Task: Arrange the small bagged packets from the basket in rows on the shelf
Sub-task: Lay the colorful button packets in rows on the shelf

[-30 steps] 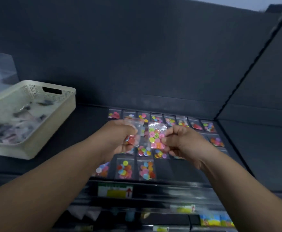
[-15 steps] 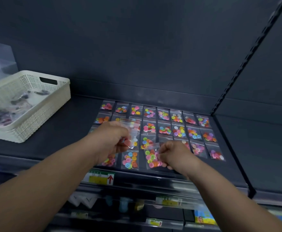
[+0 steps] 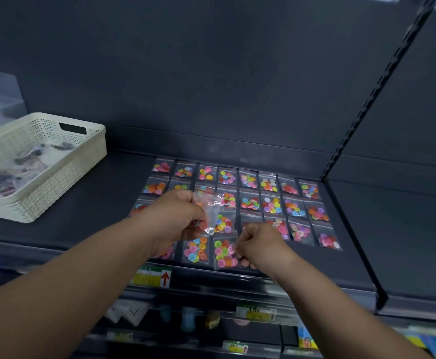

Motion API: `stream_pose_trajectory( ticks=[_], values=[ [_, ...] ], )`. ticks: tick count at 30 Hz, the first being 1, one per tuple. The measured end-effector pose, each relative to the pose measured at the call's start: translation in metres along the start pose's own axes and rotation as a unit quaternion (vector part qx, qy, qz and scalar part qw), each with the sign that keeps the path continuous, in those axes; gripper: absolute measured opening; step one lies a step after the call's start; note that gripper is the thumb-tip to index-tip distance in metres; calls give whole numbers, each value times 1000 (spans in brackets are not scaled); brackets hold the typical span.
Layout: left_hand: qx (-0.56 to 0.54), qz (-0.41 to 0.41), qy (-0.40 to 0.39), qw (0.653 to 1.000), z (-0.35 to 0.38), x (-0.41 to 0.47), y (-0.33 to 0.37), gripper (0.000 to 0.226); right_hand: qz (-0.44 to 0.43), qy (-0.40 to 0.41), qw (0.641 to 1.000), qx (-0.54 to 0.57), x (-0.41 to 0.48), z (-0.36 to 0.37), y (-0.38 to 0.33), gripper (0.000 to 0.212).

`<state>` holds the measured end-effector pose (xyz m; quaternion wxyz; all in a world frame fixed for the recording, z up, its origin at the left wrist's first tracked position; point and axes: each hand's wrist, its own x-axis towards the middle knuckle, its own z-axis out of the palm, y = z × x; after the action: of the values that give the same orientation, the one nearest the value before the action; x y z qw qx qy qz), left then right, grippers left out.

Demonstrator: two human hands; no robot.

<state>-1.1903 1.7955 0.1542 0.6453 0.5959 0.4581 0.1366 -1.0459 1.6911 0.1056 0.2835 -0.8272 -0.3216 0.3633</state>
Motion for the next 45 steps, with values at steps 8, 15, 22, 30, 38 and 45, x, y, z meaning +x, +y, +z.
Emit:
stream_pose_trajectory(
  ticks=[8,15,22,30,38,45],
  values=[
    [36,4,-6,999,5,-3,0,15,-19,6,995,-97,-7,-8,-4,15],
    [-69,-22,-51,996,24,-6,6,11,-44,-64,962,261,-25,-37,-17,14],
    [-43,8,-58,997,48,-8,6,19,-81,-62,957,271,-28,-44,-9,15],
    [322,142,-5,936,46,-1,-23,11,-2,-13,988,157,-16,-54,20,8],
    [536,227,-30,812,49,0,-43,20,-24,52,994,-94,-9,-38,29,11],
    [545,265,-14,796,48,6,-46,20,-177,107,956,-209,-20,-40,26,17]
  ],
)
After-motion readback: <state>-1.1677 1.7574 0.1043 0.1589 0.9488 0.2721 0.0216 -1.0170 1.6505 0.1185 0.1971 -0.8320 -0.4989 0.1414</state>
